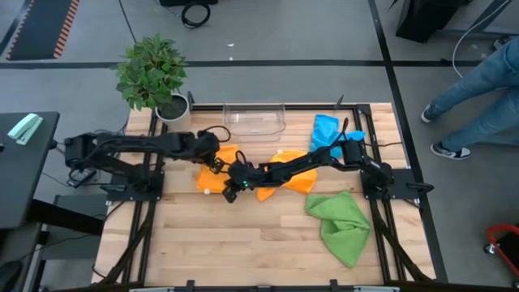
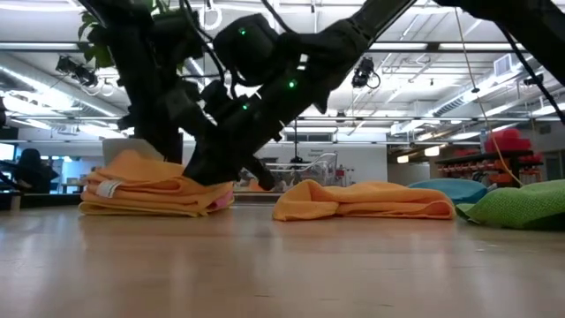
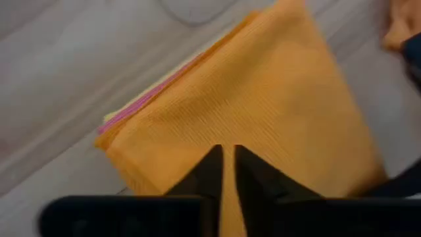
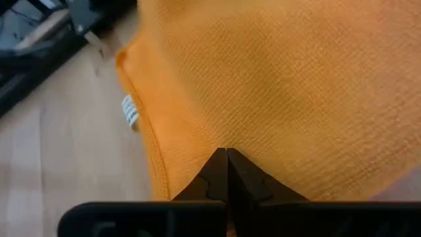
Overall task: Fold microfiber towels
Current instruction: Stack the bottom folded orange microfiber cloth on top of the folded orange microfiber cloth, then fold the green microfiber cloth
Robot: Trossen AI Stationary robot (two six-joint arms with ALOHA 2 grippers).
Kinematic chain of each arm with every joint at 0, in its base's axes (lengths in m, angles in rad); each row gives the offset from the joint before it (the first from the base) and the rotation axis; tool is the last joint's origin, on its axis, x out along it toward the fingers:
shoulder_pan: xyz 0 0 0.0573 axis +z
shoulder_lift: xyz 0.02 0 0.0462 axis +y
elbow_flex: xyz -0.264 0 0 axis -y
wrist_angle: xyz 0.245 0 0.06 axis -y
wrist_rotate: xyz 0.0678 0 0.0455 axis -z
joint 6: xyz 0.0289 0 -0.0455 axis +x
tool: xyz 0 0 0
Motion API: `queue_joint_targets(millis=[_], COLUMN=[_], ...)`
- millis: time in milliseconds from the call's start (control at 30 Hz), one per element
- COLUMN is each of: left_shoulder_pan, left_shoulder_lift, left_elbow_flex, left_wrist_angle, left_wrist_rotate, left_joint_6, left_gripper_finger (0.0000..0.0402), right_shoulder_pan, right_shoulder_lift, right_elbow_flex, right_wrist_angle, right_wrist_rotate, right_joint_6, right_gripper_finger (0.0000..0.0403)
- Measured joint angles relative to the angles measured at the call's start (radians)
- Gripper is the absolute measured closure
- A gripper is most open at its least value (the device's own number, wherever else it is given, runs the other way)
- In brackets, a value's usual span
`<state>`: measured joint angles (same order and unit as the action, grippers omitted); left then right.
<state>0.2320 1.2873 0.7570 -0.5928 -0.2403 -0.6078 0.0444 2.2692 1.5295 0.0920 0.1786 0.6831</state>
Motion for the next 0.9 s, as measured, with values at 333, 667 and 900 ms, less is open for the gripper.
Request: queue_joint_targets(millis=[333, 667, 900], left_shoulder_pan=[0.094, 0.124, 0.097], left_shoulder_lift=[0.104, 0.091, -0.047], left_elbow_flex=[0.001, 0.017, 0.070], left_wrist_angle=[-0.073, -0.035, -0.061], left_wrist_rotate=[-0.018, -0.001, -0.019], left_joint_6=[0.090, 0.107, 0.097], left_gripper_finger=[0.0368, 0.0391, 0.0388], right_shoulder_pan=[0.001, 0.006, -0.004], right_shoulder_lift=[-0.022, -0.097, -0.212], right_elbow_flex=[0.003, 0.000, 0.002], right_wrist_angle=[-0.093, -0.185, -0.288], right_wrist_rotate=[-0.058, -0.115, -0.069], right_joint_6=[-0.102, -0.213, -0.243], right_gripper_finger=[0.0397, 0.0398, 0.0398])
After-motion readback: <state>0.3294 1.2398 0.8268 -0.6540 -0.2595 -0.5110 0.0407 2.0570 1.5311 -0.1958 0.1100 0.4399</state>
